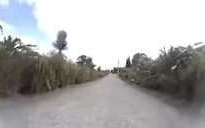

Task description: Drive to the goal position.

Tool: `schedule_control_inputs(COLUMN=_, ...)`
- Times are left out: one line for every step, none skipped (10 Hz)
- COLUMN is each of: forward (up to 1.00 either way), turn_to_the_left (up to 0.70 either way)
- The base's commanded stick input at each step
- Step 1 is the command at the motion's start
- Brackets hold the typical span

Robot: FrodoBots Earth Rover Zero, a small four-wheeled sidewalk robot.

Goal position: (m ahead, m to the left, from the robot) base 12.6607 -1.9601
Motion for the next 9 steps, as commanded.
schedule_control_inputs(forward=0.85, turn_to_the_left=0.00)
schedule_control_inputs(forward=0.85, turn_to_the_left=0.00)
schedule_control_inputs(forward=0.85, turn_to_the_left=0.00)
schedule_control_inputs(forward=0.85, turn_to_the_left=0.00)
schedule_control_inputs(forward=0.85, turn_to_the_left=0.00)
schedule_control_inputs(forward=0.85, turn_to_the_left=0.00)
schedule_control_inputs(forward=0.85, turn_to_the_left=0.00)
schedule_control_inputs(forward=0.85, turn_to_the_left=0.00)
schedule_control_inputs(forward=0.85, turn_to_the_left=0.00)
